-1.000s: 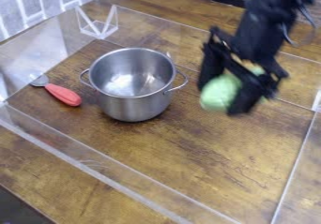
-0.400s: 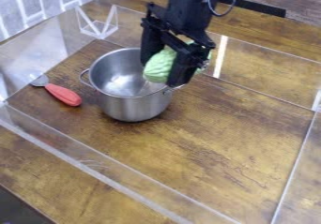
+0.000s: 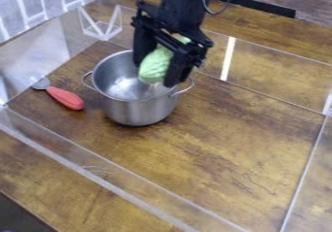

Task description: Put the green object in the silver pot

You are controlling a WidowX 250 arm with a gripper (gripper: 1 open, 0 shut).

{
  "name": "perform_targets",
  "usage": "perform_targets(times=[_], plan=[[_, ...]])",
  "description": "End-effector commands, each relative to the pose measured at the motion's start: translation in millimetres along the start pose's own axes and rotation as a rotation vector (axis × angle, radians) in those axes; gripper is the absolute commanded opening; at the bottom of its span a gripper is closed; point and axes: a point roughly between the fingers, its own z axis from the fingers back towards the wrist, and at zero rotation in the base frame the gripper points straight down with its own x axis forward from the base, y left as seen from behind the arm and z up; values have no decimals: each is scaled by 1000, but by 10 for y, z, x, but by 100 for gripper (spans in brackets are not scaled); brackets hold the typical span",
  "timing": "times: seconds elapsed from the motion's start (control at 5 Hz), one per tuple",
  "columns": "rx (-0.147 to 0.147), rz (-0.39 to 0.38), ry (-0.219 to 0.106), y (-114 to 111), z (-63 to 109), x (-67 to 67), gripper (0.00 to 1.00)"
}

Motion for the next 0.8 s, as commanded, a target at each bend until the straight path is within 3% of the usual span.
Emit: perform_targets(times=[0.0, 0.4, 0.6], plan=[[4, 59, -103, 204, 274, -84, 100], [11, 147, -102, 31, 119, -56, 100], [26, 155, -118, 1, 47, 50, 100]])
